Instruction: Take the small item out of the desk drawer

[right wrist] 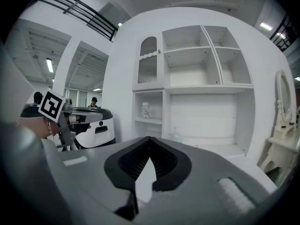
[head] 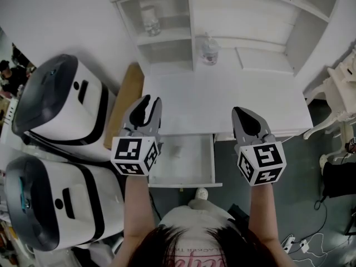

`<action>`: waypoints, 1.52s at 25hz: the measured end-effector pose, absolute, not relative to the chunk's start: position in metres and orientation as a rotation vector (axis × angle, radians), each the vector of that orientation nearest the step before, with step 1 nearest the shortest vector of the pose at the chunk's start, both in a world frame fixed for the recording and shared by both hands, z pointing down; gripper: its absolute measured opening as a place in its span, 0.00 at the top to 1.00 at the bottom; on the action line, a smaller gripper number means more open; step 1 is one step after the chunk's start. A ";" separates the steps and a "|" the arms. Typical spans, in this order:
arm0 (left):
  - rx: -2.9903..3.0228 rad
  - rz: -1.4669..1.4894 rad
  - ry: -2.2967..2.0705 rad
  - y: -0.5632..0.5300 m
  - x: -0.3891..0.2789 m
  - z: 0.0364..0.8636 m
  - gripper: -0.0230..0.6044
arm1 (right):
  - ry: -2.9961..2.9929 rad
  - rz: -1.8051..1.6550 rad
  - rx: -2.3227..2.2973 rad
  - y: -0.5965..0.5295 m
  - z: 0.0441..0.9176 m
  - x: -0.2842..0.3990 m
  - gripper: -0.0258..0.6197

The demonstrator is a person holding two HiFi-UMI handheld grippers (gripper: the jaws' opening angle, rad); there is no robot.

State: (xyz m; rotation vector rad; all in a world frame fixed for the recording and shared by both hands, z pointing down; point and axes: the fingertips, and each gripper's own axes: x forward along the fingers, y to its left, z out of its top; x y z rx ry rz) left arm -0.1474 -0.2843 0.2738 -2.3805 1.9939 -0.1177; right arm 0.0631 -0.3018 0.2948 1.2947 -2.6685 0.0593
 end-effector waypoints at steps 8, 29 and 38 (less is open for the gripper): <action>-2.445 -0.125 1.970 -0.296 -0.140 0.283 0.62 | -2.671 0.103 1.273 -0.315 0.305 0.064 0.96; -2.659 -0.312 1.939 -0.307 -0.136 0.353 0.40 | -2.533 0.240 1.295 -0.298 0.367 0.059 0.96; -2.824 -0.490 1.963 -0.301 -0.129 0.425 0.42 | -2.429 0.370 1.325 -0.286 0.417 0.061 0.96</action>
